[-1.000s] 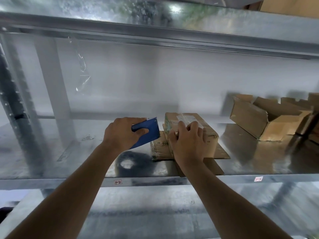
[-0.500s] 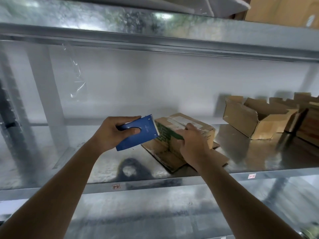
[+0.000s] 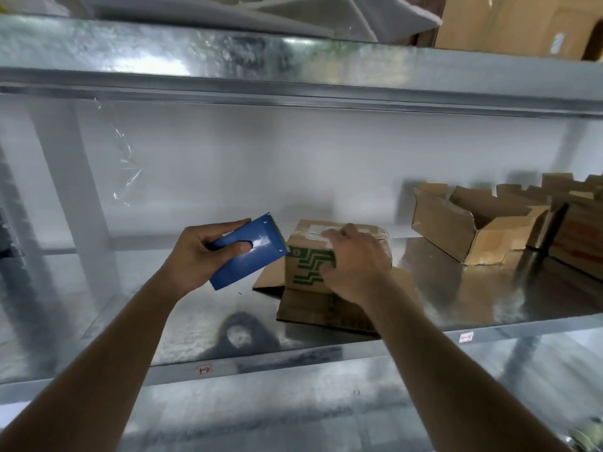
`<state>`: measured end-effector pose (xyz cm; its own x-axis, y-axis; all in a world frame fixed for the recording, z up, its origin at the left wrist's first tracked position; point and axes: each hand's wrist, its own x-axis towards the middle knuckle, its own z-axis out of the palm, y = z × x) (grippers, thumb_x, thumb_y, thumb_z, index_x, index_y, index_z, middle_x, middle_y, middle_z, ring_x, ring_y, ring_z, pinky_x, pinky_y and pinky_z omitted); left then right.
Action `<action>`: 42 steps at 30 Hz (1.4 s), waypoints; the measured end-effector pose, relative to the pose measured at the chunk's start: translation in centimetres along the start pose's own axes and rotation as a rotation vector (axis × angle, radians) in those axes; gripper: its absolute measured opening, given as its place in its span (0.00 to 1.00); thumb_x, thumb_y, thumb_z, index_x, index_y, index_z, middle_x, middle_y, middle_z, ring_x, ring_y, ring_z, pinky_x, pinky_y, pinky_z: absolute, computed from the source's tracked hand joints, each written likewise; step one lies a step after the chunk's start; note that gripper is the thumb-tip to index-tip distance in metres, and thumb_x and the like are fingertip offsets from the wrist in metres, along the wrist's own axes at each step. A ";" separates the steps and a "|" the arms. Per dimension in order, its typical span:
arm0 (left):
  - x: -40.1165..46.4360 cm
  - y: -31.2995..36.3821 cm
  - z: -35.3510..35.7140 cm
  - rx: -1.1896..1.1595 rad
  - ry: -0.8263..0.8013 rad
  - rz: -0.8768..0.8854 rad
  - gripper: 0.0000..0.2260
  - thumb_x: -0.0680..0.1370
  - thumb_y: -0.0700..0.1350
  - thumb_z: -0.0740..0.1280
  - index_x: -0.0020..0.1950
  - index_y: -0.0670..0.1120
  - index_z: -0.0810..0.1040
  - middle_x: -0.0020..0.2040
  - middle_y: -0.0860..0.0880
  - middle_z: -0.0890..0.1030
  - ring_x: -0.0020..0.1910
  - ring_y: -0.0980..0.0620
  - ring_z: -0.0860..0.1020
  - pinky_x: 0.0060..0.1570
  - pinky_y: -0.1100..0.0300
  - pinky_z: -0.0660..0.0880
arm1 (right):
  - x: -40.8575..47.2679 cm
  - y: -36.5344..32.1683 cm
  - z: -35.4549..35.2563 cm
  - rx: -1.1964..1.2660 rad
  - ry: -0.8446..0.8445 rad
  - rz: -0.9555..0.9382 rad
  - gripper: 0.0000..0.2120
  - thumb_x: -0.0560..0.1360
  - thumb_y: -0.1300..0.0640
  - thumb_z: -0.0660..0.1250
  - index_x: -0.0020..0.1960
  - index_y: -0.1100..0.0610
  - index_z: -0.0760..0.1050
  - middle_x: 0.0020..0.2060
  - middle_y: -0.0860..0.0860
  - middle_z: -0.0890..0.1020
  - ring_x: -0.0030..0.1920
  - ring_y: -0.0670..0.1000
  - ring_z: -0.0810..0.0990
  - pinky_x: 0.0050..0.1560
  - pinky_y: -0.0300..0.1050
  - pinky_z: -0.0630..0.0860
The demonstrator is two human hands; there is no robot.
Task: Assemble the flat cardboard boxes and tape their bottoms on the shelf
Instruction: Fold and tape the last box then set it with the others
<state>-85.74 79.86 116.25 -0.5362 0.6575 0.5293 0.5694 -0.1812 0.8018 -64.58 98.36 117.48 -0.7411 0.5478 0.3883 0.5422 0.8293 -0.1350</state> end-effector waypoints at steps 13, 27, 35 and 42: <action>-0.7 -2.6 -2.1 -0.037 0.095 -0.047 0.18 0.77 0.37 0.74 0.63 0.54 0.84 0.56 0.57 0.87 0.54 0.57 0.84 0.54 0.62 0.81 | 1.7 -3.5 6.1 -0.008 0.114 0.083 0.37 0.74 0.29 0.64 0.76 0.48 0.64 0.75 0.54 0.70 0.74 0.60 0.69 0.78 0.64 0.56; -0.7 -3.6 -2.9 -0.221 -0.068 -0.053 0.25 0.73 0.48 0.80 0.69 0.48 0.82 0.61 0.45 0.85 0.61 0.44 0.83 0.58 0.53 0.82 | 2.0 -4.1 7.4 0.135 0.186 -0.031 0.29 0.74 0.30 0.60 0.66 0.49 0.69 0.61 0.48 0.78 0.66 0.54 0.75 0.71 0.62 0.64; -2.2 -1.6 -2.6 -0.217 -0.105 -0.052 0.23 0.73 0.46 0.78 0.68 0.44 0.82 0.60 0.45 0.86 0.60 0.47 0.82 0.54 0.60 0.80 | 1.9 2.3 2.3 0.182 -0.169 -0.239 0.29 0.78 0.41 0.60 0.77 0.46 0.68 0.73 0.44 0.73 0.72 0.52 0.70 0.75 0.60 0.61; -3.7 2.1 0.9 -0.262 -0.120 -0.067 0.24 0.66 0.56 0.83 0.61 0.54 0.86 0.59 0.46 0.86 0.57 0.52 0.83 0.54 0.60 0.80 | -0.5 7.8 -0.7 0.355 -0.332 -0.261 0.24 0.81 0.60 0.66 0.74 0.44 0.73 0.74 0.48 0.73 0.69 0.52 0.75 0.66 0.50 0.77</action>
<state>-82.05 77.70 115.76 -0.4808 0.7531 0.4492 0.3470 -0.3071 0.8862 -59.70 104.50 116.91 -0.9492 0.2768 0.1497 0.1996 0.8972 -0.3940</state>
